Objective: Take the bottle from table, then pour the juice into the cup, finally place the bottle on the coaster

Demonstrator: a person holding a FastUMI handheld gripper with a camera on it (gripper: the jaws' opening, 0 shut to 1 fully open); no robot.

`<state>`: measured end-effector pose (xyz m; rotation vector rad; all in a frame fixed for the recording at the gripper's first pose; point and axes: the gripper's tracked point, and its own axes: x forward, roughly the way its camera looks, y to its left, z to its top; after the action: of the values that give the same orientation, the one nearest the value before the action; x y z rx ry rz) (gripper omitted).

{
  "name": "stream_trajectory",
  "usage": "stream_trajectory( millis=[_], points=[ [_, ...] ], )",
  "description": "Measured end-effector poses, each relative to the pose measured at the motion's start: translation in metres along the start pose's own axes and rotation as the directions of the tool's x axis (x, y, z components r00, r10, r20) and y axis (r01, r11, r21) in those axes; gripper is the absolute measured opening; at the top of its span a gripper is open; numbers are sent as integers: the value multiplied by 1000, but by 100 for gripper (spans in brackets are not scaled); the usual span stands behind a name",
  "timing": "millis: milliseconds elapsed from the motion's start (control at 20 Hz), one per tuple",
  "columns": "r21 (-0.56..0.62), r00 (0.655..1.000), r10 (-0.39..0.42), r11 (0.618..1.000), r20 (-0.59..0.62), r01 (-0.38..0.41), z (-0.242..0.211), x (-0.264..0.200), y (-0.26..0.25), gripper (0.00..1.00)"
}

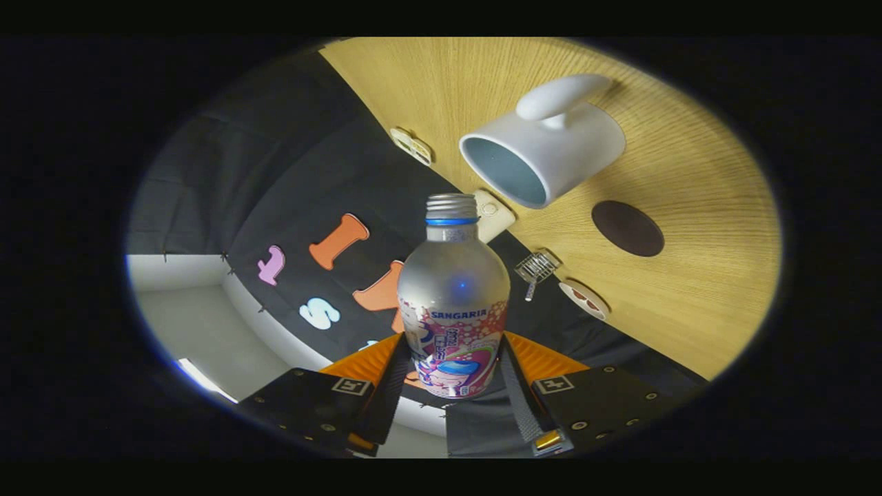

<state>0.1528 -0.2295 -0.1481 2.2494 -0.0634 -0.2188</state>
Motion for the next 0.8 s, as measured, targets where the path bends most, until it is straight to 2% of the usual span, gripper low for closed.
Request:
stream_trajectory(
  millis=[200, 300, 500, 600, 650, 800],
  points=[
    [-92, 999, -42, 995, 28, 45, 6, -4, -12, 71],
    [-186, 997, -64, 980, 36, 70, 7, -4, -20, 71],
    [-410, 992, -100, 904, 81, 125, 12, 1, -26, 71],
    [-498, 990, -105, 856, 97, 140, 12, 0, -27, 71],
    [-554, 989, -104, 820, 104, 144, 13, 1, -26, 71],
    [-719, 985, -120, 673, 127, 175, 17, -1, -29, 71]
  ],
)
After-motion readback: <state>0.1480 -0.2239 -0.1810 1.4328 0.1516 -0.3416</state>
